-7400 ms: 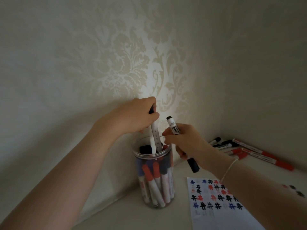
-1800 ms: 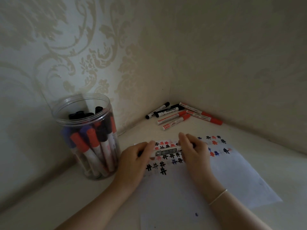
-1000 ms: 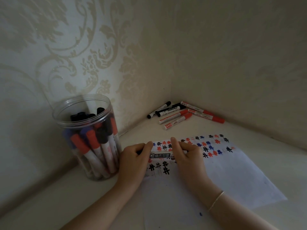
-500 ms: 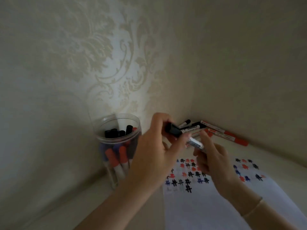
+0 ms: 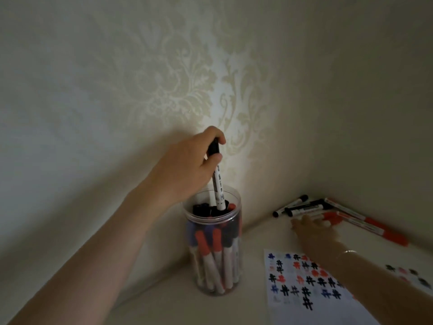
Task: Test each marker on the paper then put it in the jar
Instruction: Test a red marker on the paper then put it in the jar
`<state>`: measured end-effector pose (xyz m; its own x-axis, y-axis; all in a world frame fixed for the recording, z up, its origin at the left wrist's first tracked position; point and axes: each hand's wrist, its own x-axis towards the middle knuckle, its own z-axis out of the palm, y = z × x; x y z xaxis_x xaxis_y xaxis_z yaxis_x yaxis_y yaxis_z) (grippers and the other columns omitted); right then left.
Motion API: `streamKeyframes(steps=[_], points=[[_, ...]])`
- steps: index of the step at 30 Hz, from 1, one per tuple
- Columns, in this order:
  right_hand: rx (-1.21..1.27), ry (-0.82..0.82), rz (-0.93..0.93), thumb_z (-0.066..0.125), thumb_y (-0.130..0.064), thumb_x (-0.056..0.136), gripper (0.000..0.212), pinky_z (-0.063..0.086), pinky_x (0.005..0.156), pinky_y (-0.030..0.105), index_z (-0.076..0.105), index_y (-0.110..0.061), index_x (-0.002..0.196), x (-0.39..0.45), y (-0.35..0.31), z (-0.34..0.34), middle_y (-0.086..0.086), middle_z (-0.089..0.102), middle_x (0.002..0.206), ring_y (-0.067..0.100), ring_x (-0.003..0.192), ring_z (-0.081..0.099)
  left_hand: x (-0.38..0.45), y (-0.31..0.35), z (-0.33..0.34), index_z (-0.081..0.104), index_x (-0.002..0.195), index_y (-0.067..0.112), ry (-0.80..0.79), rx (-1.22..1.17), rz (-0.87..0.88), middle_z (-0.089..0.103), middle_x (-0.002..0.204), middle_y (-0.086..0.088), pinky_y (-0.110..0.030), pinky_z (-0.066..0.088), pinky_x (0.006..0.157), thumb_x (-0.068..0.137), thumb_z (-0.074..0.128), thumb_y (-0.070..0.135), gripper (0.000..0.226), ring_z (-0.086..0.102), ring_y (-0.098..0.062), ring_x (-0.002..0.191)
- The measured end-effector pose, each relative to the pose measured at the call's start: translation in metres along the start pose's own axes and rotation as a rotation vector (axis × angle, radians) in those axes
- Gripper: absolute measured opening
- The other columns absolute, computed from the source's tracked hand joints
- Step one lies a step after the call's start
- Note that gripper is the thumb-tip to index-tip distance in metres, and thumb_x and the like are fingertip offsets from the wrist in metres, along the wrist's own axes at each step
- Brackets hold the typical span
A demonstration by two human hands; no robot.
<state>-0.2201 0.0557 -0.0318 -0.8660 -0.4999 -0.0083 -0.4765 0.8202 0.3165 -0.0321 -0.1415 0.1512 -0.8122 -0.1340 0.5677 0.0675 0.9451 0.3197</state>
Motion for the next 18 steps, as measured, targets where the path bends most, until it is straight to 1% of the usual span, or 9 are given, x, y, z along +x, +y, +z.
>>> streamKeyframes(steps=[5,7,8,10,11,13,14,16,18], points=[[0.010,0.061,-0.139,0.041,-0.014,0.098,0.051,0.046,0.095,0.035,0.022,-0.015,0.145,0.009,-0.007,-0.005,0.009,0.038,0.144,0.025,0.132,0.038,0.005,-0.001,-0.002,0.042,0.114,0.031,-0.073,0.020,0.000,0.061,0.095,0.006,-0.040,0.054,0.071,0.096,0.052,0.026,0.022,0.065,-0.010,0.065],[-0.008,0.096,-0.236,0.046,-0.011,0.096,0.042,0.046,0.088,0.032,0.036,-0.013,0.136,0.005,-0.008,-0.013,0.007,0.045,0.135,0.022,0.123,0.047,0.006,-0.001,-0.002,0.034,0.116,0.032,-0.067,0.028,0.011,0.062,0.097,0.006,-0.039,0.054,0.071,0.094,0.055,0.029,0.030,0.065,-0.010,0.066],[0.012,0.233,-0.301,0.054,-0.009,0.090,0.038,0.048,0.082,0.030,0.047,-0.012,0.127,0.003,-0.007,-0.019,0.007,0.053,0.126,0.022,0.114,0.054,0.006,-0.001,-0.001,0.030,0.114,0.032,-0.062,0.023,0.014,0.062,0.097,0.006,-0.040,0.055,0.070,0.094,0.056,0.029,0.033,0.066,-0.011,0.066],[0.211,0.596,-0.420,0.078,-0.003,0.067,0.037,0.051,0.060,0.030,0.063,-0.012,0.099,0.001,-0.005,-0.030,0.005,0.063,0.093,0.022,0.078,0.064,0.006,-0.003,0.001,0.027,0.107,0.032,-0.042,0.019,0.029,0.063,0.098,0.006,-0.039,0.055,0.067,0.093,0.057,0.030,0.033,0.067,-0.011,0.066],[0.433,0.738,-0.448,0.081,0.001,0.062,0.037,0.050,0.052,0.031,0.063,-0.012,0.091,-0.002,-0.006,-0.038,0.003,0.060,0.083,0.021,0.064,0.060,0.006,-0.005,0.002,0.027,0.105,0.031,-0.024,0.021,0.034,0.063,0.098,0.006,-0.038,0.055,0.065,0.093,0.057,0.030,0.032,0.067,-0.010,0.066],[0.886,0.855,-0.408,0.069,0.003,0.075,0.025,0.046,0.048,0.032,0.054,-0.012,0.089,-0.014,-0.012,-0.075,0.002,0.052,0.084,0.021,0.058,0.052,0.008,-0.009,0.003,0.029,0.104,0.028,0.030,0.035,0.039,0.063,0.093,0.003,-0.037,0.055,0.063,0.093,0.057,0.029,0.029,0.066,-0.012,0.066],[1.113,0.828,-0.321,0.062,-0.001,0.081,0.019,0.044,0.049,0.032,0.050,-0.013,0.088,-0.020,-0.017,-0.098,0.003,0.051,0.083,0.022,0.059,0.050,0.008,-0.011,0.002,0.031,0.105,0.026,0.060,0.046,0.043,0.063,0.090,0.001,-0.039,0.054,0.063,0.093,0.056,0.028,0.027,0.065,-0.013,0.066],[1.478,0.585,-0.257,0.058,-0.008,0.085,0.014,0.039,0.047,0.027,0.047,-0.016,0.083,-0.029,-0.027,-0.141,0.005,0.051,0.075,0.020,0.054,0.046,0.010,-0.014,0.002,0.034,0.105,0.023,0.112,0.083,0.059,0.061,0.082,0.000,-0.043,0.053,0.062,0.094,0.056,0.027,0.025,0.063,-0.015,0.064],[1.504,0.349,-0.315,0.060,-0.009,0.082,0.013,0.035,0.040,0.020,0.049,-0.015,0.078,-0.031,-0.034,-0.172,0.003,0.048,0.064,0.014,0.047,0.042,0.010,-0.013,0.003,0.035,0.103,0.022,0.115,0.129,0.083,0.059,0.077,0.000,-0.043,0.052,0.059,0.094,0.056,0.027,0.024,0.059,-0.017,0.061]])
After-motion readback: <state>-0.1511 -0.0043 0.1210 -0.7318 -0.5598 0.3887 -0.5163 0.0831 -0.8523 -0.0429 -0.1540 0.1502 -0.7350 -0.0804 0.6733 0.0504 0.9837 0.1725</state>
